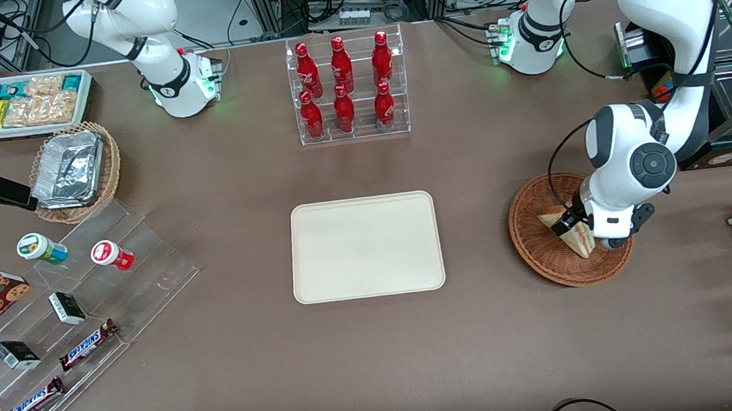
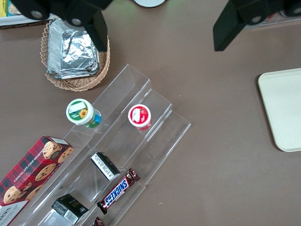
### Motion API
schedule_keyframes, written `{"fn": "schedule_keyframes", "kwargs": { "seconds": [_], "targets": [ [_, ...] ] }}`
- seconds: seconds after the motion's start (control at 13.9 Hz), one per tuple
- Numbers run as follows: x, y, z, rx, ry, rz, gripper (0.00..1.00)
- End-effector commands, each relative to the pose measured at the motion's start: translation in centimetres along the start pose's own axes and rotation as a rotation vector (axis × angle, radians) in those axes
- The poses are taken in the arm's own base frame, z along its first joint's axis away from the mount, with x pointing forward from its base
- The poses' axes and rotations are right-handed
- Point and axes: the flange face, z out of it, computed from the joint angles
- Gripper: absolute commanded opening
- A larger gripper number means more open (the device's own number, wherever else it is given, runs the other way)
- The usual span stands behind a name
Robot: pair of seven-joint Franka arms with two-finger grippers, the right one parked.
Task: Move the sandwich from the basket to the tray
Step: 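Lower the left gripper and close it on the sandwich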
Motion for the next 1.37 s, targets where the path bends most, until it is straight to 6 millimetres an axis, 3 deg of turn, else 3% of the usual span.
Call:
{"fn": "schedule_keyframes", "kwargs": {
  "seconds": [0.0,0.14,0.43,0.79,1.01,1.15,1.3],
  "targets": [
    [0.0,-0.6,0.5,0.001,0.001,-0.050,0.35],
    [0.0,-0.9,0.6,0.009,-0.004,-0.059,0.00],
    [0.2,-0.7,-0.6,0.013,0.000,-0.049,0.00],
    [1.2,2.0,-8.1,0.052,-0.015,0.023,0.00],
    [-1.7,6.0,-11.8,0.059,-0.015,0.174,0.00],
    [-4.9,9.3,-14.1,0.055,0.004,0.294,0.00],
    [-8.9,12.9,-14.8,0.051,0.023,0.434,0.00]
  ]
}}
